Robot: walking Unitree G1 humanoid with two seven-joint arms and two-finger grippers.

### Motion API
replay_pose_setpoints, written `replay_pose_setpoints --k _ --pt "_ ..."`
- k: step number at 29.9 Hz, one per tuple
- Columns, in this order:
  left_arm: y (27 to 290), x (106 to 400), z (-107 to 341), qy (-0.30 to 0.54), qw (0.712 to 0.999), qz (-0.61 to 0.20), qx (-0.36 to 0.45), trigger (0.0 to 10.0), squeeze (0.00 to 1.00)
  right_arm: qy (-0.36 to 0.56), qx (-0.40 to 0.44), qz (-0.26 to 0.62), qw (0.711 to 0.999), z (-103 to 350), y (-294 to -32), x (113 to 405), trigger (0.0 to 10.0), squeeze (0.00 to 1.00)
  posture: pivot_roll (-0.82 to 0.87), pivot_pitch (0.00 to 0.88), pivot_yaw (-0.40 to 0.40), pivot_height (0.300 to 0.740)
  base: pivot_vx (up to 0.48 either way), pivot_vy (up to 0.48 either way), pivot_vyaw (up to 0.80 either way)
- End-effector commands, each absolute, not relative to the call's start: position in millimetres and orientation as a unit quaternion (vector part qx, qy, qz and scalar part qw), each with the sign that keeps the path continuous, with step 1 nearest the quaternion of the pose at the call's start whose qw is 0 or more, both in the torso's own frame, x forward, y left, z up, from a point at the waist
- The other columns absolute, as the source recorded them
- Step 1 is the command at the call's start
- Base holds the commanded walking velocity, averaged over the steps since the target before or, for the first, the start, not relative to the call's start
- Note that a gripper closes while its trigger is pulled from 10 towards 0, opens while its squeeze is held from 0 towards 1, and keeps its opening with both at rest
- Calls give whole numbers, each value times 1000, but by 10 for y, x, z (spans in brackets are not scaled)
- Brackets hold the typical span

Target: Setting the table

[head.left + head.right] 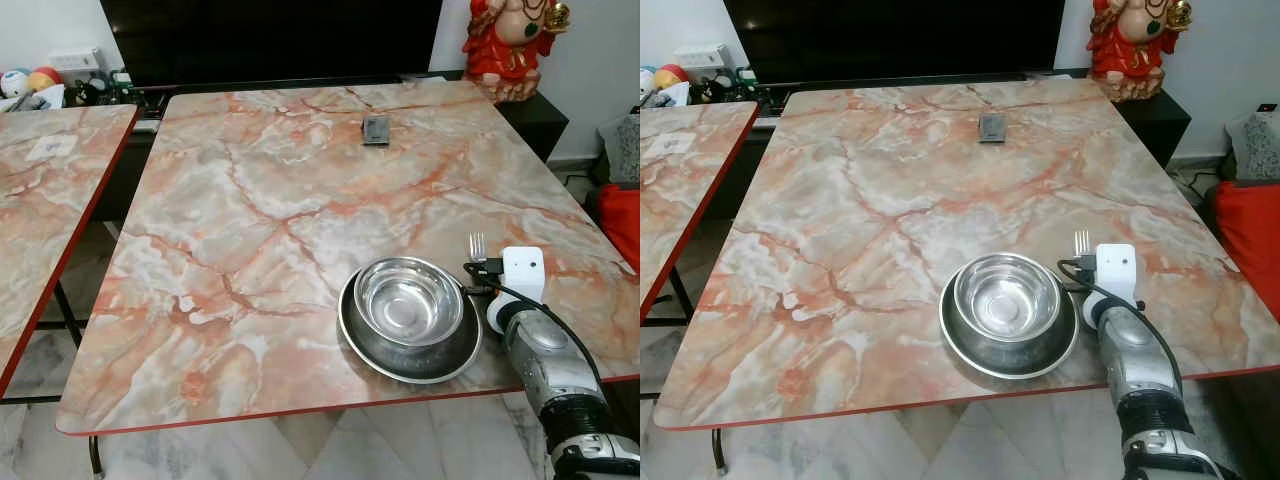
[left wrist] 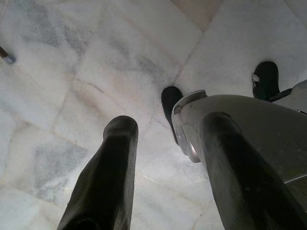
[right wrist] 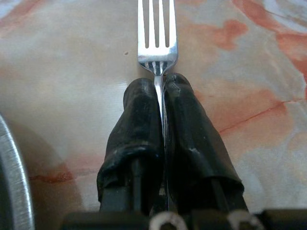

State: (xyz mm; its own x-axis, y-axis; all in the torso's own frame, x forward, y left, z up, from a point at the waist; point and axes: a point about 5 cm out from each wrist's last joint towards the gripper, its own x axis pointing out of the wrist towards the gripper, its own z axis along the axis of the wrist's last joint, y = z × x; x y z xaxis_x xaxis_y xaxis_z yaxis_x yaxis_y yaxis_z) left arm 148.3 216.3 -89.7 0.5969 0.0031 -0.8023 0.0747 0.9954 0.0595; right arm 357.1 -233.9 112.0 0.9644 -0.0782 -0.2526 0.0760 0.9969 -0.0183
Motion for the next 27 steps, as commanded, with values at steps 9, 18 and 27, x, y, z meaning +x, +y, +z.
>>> replay_pose_setpoints --k 9,18,27 --pt "2187 1375 -936 466 883 -26 50 10000 0 133 -4 -45 990 1104 -2371 3569 10000 424 -49 172 21 740 0 0 0" --pt "2194 1379 -933 466 883 -25 51 10000 0 134 -4 -42 990 1105 -2361 3572 10000 675 -48 171 21 740 0 0 0" --pt "2179 1395 -931 465 884 -26 51 10000 0 137 -6 -43 990 1088 -2367 3547 10000 671 -50 171 20 740 0 0 0"
